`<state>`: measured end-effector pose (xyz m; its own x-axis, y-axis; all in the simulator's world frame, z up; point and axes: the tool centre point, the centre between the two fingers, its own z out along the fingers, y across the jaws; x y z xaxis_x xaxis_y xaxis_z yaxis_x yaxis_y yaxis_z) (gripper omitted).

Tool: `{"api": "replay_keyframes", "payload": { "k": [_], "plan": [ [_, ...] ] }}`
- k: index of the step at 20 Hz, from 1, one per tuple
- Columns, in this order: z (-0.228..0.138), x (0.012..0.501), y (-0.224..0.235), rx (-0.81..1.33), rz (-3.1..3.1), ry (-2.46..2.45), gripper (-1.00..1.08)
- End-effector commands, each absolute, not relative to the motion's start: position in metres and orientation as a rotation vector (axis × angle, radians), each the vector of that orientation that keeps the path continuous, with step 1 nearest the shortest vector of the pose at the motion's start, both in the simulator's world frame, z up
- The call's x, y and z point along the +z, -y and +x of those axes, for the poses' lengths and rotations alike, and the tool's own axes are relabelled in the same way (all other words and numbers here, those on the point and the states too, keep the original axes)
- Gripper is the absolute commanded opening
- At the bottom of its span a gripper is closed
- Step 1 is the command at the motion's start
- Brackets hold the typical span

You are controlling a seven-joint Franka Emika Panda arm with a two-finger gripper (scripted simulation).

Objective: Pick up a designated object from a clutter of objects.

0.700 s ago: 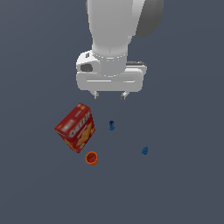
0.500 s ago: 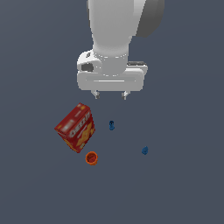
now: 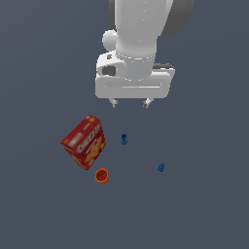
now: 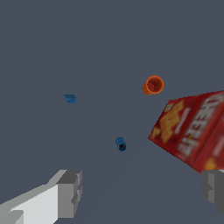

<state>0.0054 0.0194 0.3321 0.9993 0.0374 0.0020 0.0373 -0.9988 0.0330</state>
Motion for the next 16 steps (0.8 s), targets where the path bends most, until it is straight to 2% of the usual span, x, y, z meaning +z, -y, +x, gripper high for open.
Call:
{"api": "replay_keyframes", "payload": {
  "k": [1,8,16],
  "plan": [
    [0.006,0.33,-0.019,0.003,3.108,-0.059,1.0],
    [0.006,0.307,-0.017,0.002,3.111,-0.08,1.0],
    [0.003,0.25,-0.013,0.001,3.118,-0.128,1.0]
  ]
}}
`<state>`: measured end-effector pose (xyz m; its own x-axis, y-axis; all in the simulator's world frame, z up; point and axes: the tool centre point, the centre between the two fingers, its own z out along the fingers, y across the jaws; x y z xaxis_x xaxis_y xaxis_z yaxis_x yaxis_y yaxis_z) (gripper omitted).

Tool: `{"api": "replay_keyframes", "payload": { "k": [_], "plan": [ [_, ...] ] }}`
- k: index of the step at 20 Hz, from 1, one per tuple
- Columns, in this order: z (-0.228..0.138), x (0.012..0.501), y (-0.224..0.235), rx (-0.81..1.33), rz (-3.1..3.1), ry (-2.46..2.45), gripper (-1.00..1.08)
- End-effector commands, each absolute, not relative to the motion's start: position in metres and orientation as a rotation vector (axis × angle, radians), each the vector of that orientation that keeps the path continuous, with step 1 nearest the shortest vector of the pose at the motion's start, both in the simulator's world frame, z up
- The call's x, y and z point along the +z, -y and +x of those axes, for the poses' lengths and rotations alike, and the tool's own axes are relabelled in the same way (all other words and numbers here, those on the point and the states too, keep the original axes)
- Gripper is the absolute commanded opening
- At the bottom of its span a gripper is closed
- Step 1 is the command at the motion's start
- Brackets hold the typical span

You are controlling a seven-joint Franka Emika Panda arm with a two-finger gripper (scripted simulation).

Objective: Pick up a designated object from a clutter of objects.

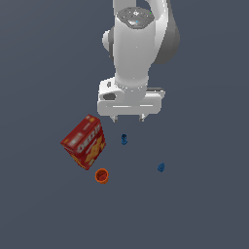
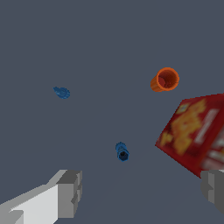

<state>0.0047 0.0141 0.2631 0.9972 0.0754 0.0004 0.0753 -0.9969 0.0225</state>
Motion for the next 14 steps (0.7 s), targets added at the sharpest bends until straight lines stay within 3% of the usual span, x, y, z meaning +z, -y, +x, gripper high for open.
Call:
{"api": "replay_keyframes", "payload": {
  "k": [1,14],
  "plan": [
    [0.002,0.241,-0.012,0.001,3.119,-0.136,1.0],
    [-0.032,0.129,-0.002,0.0,3.129,-0.233,1.0]
  ]
}}
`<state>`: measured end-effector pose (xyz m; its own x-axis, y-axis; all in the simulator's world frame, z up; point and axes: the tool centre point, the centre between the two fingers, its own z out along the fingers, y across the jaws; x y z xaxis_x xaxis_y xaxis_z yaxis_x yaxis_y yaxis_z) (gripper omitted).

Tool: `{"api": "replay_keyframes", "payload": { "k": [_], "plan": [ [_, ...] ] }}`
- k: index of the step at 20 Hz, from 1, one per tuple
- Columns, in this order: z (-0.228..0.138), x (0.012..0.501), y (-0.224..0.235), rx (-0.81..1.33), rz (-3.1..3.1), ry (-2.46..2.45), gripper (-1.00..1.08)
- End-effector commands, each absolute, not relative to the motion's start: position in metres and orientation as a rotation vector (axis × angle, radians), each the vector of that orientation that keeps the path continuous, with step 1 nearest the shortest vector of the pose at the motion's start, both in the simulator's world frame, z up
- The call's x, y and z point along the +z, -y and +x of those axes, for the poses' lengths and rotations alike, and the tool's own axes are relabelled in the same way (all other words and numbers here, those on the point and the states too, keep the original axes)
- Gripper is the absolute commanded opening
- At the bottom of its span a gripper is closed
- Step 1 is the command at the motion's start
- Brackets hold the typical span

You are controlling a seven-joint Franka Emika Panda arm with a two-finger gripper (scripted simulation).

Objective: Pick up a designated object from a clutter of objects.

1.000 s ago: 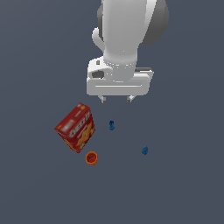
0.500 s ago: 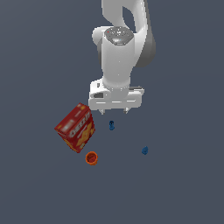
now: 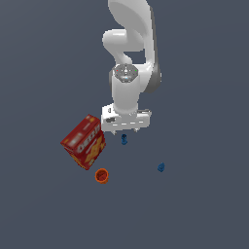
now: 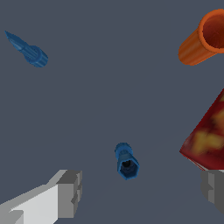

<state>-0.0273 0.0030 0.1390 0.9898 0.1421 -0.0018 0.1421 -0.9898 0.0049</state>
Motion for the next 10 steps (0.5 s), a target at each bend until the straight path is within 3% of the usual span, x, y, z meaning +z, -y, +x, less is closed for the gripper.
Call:
{"api": "replay_keyframes", "payload": {
  "k": [1,10],
  "plan": [
    [-0.034,0.124,-0.001,0.0,3.129,-0.238,1.0],
    [-0.05,0.095,0.002,0.0,3.13,-0.265,1.0]
  ]
}}
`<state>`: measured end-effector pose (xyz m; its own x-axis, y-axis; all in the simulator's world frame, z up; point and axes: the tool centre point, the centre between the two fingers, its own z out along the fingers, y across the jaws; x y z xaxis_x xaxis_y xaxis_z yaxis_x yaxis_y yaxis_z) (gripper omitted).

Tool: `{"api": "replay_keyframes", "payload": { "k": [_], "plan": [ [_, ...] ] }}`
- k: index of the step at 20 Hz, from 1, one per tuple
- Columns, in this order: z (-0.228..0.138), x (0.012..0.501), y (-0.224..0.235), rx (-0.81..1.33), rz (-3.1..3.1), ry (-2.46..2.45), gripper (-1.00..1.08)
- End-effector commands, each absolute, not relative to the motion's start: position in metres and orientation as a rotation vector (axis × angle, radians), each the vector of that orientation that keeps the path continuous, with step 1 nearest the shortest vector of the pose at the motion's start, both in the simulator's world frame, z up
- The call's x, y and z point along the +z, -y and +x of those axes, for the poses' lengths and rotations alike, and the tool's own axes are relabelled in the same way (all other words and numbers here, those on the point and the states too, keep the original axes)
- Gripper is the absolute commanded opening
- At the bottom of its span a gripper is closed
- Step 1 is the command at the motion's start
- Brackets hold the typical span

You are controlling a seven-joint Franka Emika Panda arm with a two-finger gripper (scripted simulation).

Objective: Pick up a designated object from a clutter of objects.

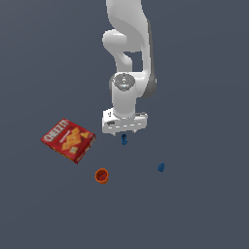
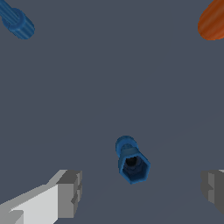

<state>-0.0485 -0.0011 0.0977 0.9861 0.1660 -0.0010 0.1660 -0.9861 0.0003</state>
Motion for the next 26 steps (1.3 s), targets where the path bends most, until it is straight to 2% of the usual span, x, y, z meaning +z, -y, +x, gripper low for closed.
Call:
{"api": "replay_keyframes", "payload": {
  "k": [1,8,23,24,26],
  "plan": [
    [-0.051,0.094,0.002,0.0,3.13,-0.266,1.0],
    [-0.051,0.089,0.002,-0.002,3.13,-0.265,1.0],
    [-0.052,0.043,0.002,-0.001,3.13,-0.266,1.0],
    [-0.052,0.043,0.002,-0.001,3.13,-0.266,-1.0],
    [-0.052,0.043,0.002,-0.001,3.13,-0.266,-1.0]
  ]
}}
